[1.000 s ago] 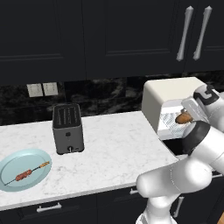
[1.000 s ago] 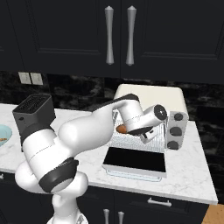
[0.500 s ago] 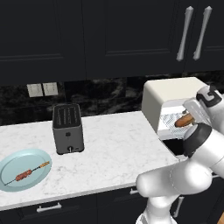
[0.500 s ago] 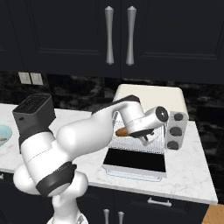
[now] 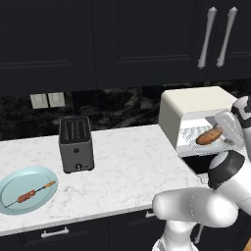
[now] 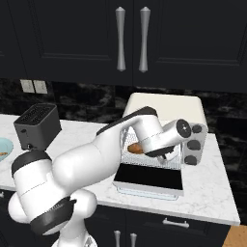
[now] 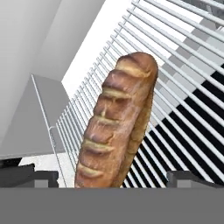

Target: Pick up the kebab skewer and baguette bread, and place them inside the toaster oven. Close the toaster oven door and start by setting the timer.

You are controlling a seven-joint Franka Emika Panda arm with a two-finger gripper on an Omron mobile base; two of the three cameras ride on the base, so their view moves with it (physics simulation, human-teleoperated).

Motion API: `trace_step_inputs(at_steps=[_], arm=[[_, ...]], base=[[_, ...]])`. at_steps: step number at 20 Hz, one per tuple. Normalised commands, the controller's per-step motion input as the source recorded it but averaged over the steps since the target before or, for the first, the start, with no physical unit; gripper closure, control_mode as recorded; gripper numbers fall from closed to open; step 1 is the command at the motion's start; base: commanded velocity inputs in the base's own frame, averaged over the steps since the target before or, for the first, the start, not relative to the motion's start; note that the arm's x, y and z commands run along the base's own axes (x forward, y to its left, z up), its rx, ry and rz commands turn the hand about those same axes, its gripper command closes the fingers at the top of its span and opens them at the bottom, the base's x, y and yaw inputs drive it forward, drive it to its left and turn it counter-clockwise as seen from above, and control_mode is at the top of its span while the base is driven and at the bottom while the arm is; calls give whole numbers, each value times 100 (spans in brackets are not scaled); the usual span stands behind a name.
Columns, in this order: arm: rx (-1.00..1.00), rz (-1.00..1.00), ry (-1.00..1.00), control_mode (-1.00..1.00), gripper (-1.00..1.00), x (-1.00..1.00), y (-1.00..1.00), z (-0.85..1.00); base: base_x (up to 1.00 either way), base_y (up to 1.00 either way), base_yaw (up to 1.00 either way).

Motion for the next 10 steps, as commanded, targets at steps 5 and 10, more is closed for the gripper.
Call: trace_step_inputs(at_steps=[5, 10], arm=[[0, 0, 2, -100, -100, -90, 27, 35], [-4, 0, 4, -100, -100, -80, 100, 10]], base=[[0, 0, 0], [0, 0, 0]])
